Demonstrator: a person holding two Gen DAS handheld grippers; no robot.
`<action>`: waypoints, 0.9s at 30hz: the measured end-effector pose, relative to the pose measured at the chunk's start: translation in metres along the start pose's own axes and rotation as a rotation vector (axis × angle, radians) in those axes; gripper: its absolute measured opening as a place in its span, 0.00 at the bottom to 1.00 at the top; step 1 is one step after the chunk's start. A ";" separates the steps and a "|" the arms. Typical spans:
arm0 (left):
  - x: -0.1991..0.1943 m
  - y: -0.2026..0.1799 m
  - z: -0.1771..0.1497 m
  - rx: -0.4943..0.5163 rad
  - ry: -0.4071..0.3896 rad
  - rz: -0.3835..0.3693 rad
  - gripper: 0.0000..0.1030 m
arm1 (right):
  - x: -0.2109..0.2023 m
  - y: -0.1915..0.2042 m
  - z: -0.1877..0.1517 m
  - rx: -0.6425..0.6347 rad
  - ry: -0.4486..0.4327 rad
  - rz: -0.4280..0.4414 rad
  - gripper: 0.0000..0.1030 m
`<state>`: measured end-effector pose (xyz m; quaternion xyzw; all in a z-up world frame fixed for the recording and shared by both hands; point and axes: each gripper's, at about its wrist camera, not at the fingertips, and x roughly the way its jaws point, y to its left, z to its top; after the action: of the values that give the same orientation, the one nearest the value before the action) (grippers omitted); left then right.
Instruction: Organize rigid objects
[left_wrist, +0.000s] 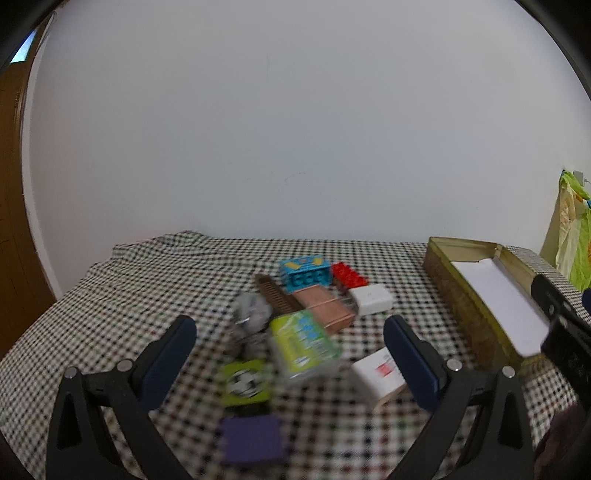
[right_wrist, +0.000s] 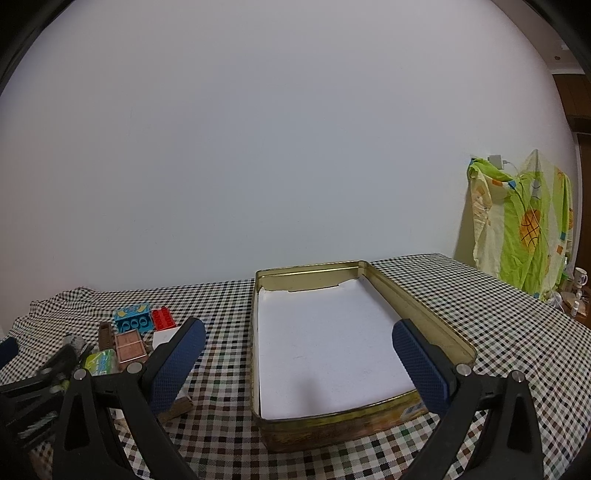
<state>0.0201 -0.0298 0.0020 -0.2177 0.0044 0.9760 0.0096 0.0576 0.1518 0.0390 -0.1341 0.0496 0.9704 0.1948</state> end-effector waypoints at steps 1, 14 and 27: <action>-0.005 0.007 -0.002 0.004 0.005 0.003 1.00 | 0.000 0.000 0.000 0.001 0.001 0.005 1.00; 0.006 0.039 -0.014 0.009 0.204 -0.057 1.00 | 0.000 0.001 -0.002 -0.002 0.018 0.049 1.00; 0.064 0.045 -0.023 -0.115 0.414 -0.120 0.32 | -0.005 0.015 -0.005 -0.075 0.004 0.110 1.00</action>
<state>-0.0289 -0.0743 -0.0456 -0.4134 -0.0623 0.9068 0.0543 0.0571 0.1351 0.0363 -0.1403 0.0211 0.9805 0.1357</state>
